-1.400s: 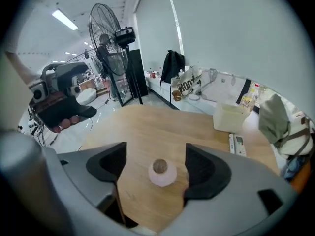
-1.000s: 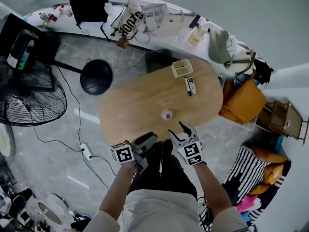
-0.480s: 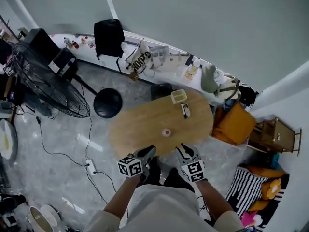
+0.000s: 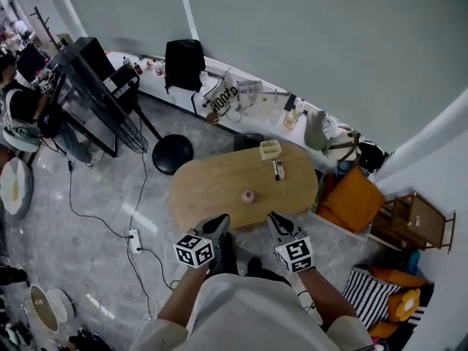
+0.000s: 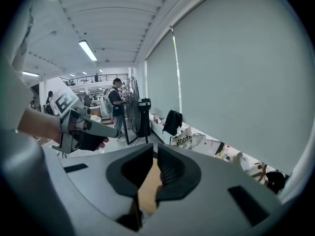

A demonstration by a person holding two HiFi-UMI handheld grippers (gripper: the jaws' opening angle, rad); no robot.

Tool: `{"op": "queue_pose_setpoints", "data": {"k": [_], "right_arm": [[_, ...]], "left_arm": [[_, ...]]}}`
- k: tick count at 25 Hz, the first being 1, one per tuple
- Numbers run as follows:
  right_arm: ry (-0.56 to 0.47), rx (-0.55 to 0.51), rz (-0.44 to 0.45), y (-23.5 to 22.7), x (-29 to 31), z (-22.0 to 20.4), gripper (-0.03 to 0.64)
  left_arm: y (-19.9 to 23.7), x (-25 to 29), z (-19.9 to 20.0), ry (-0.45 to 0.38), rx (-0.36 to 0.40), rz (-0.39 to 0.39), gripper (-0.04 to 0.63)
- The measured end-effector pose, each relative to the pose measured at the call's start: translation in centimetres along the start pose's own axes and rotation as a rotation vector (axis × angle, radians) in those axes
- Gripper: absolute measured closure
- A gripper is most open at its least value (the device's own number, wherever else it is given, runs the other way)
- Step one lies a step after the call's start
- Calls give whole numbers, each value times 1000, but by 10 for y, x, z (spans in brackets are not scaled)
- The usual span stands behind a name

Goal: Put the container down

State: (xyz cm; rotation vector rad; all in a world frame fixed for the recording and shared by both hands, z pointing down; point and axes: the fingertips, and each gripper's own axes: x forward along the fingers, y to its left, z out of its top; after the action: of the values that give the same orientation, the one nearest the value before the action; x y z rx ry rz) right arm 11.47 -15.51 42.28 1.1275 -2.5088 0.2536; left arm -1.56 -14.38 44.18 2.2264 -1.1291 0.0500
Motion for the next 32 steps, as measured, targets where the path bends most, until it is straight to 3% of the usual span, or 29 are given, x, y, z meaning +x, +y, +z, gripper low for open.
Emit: {"op": "queue_pose_setpoints", "data": {"k": [2,7,16,20,32], "right_arm": [[-17,-24,12,2,-19,4,594],[-61,-57,30,10,-51,21,601],[-125,-63,-18,37,-84,45,614],[-137,-70,-45,47,-88,53,615],[-175,-86,-88,49,-87,84,615]], "left_arm": [[-16,-15,-3,-27,17,27,568],[-49,-56,6,-89,-1,13,568],[-59,-117,34,-122,142,36,568],[-50,-127,40,-106,200,46,568],[-47,-126,61,-106,226,-4,568]]}}
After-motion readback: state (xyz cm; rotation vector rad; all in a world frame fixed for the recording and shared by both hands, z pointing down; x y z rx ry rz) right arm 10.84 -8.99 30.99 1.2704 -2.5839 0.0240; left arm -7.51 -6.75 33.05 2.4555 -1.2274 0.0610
